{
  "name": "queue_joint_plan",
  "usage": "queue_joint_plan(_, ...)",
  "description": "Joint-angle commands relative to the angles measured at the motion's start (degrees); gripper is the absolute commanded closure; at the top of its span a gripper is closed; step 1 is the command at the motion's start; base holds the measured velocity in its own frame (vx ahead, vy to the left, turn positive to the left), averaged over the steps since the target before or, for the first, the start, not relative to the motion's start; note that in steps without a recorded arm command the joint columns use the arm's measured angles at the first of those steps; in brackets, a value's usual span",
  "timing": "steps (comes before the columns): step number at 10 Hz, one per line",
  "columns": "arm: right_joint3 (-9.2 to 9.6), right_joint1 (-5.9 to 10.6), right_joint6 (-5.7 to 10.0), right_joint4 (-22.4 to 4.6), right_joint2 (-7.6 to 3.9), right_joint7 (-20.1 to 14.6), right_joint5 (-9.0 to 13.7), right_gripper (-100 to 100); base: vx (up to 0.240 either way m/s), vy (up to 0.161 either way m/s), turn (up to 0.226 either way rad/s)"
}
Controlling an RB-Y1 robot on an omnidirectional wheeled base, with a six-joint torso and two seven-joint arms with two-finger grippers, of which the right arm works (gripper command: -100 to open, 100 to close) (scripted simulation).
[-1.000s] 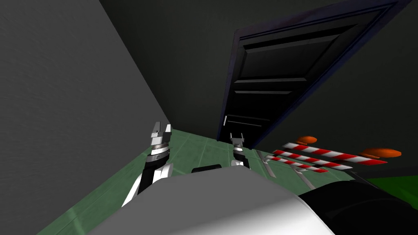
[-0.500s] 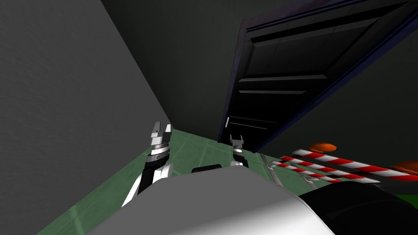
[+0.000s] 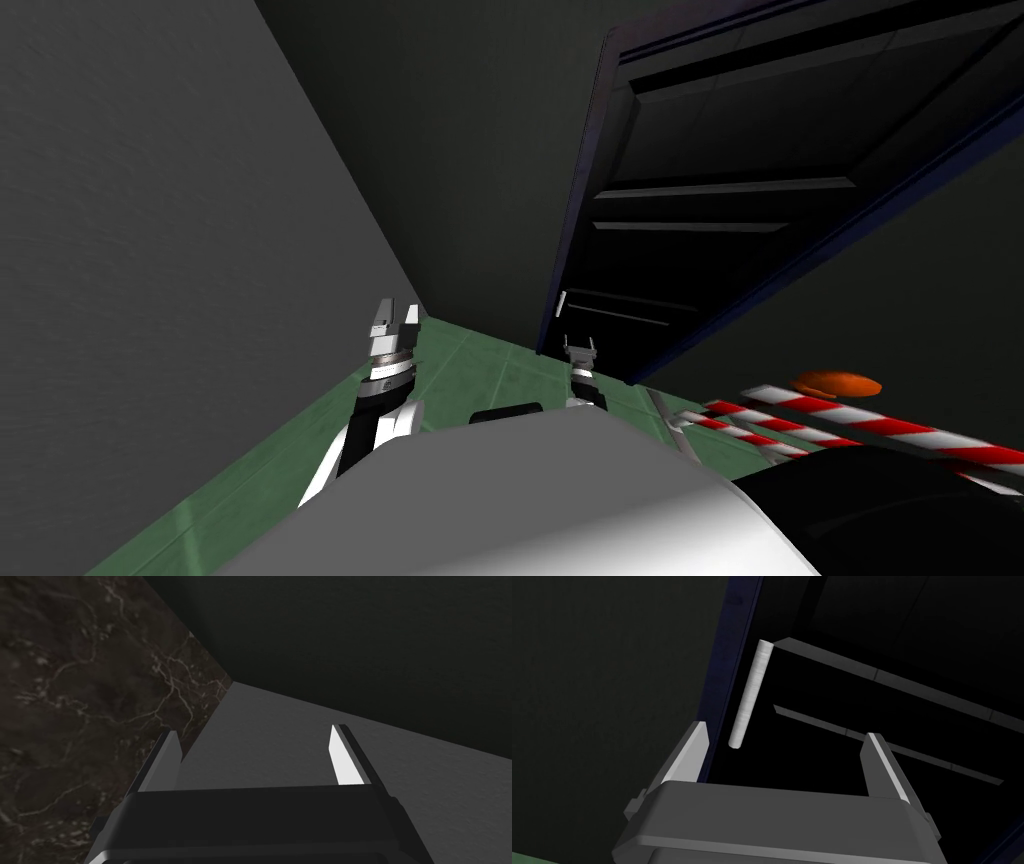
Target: Pull the door open
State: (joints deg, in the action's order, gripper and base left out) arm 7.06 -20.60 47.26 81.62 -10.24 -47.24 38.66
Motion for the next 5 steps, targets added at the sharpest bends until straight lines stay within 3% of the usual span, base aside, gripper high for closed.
queue_joint_plan(1,0.72,0.3,0.85,-2.48,-0.31,-2.28,2.0,-100,0.114,-0.021,0.097)
queue_joint_plan(5,1.78,1.34,2.15,-7.31,-1.02,-6.23,5.56,-100,0.139,-0.039,0.069)
